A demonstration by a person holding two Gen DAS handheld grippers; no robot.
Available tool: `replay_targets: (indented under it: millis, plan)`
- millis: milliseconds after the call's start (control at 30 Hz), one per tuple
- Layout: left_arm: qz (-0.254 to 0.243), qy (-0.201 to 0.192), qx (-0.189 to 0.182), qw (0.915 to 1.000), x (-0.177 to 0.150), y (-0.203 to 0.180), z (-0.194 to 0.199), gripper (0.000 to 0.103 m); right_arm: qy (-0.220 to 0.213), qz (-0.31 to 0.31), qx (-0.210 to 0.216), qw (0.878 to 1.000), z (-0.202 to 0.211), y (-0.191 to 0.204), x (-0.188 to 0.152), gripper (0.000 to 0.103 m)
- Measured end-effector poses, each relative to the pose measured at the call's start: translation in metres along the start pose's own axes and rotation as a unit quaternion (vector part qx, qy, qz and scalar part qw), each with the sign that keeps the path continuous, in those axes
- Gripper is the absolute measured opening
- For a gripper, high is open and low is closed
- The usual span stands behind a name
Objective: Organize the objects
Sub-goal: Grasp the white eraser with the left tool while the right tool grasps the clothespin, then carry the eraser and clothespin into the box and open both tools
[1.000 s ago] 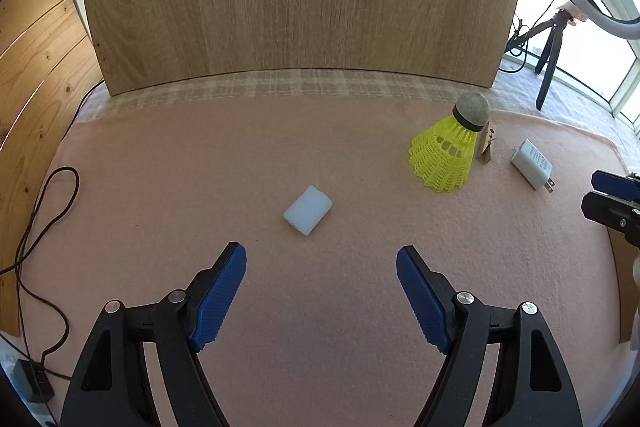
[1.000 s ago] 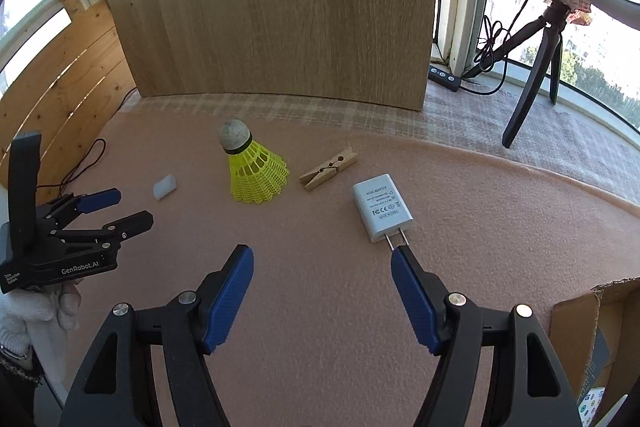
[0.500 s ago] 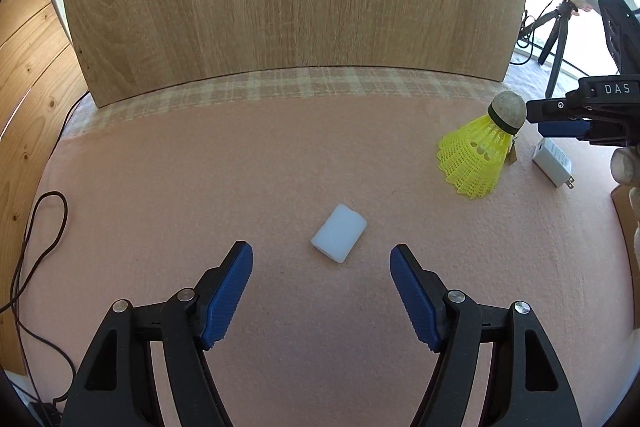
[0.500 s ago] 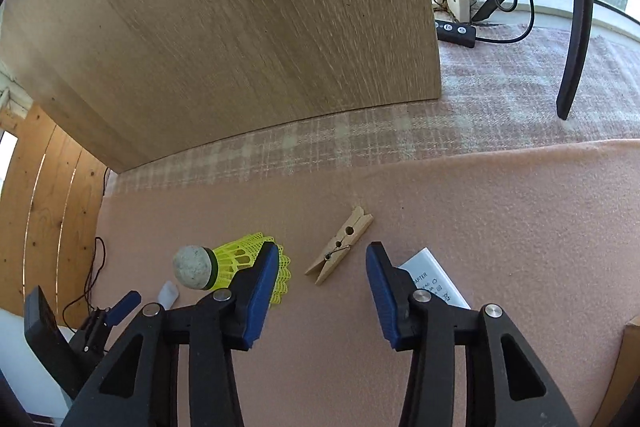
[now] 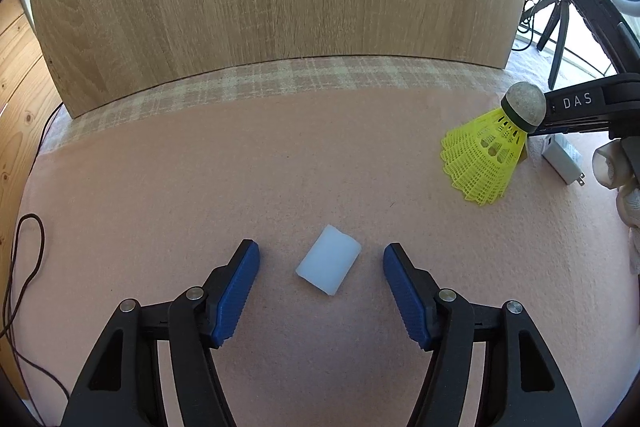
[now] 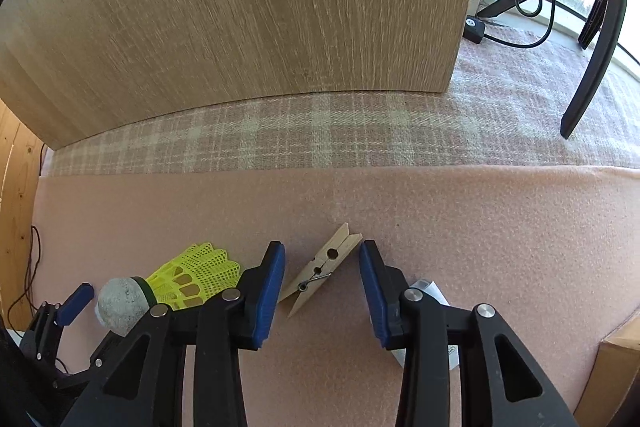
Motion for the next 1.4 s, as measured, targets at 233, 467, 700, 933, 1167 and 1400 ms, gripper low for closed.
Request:
replay_targets:
  millis: [233,467,700,933,1167,1400]
  plan:
    - [-0.003,0.002,-0.007,1.0000,0.005,0.001,0.000,0.044,-0.005,0.029,0.005,1.000,0.002,0.018,-0.020,0.019]
    - [-0.001,0.007,-0.006,1.0000,0.003,-0.008,0.003,0.019,0.002,0.057,0.019,0.998,0.007,0.029,-0.054,0.011]
    - [0.051,0.002,-0.038,0.9979,-0.011,-0.004,0.022,0.014,0.013,0.050,0.049,0.997,0.015,0.023,-0.089,0.011]
    - [0.060,0.009,-0.041,0.9973,-0.053,-0.021,0.047,0.014,0.024,0.041,0.087,0.995,0.031,-0.012,-0.136,0.011]
    - [0.072,0.000,-0.057,0.9958,-0.088,-0.056,0.079,0.014,0.009,0.029,0.114,0.993,0.062,-0.047,-0.189,0.011]
    - [0.056,-0.030,-0.069,0.9956,-0.088,-0.100,0.127,0.014,-0.041,0.023,0.122,0.991,0.125,-0.097,-0.190,0.011]
Point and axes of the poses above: each gripper's, at about its wrist camera, not at the fingertips, and z roughly against the way its jaws point, y to its left, x to its top, the point moved 5 cm from there along -z, roughly the way its jaws point, and after that the axes turned 9 degrees about -z, right-handed, at the moved point
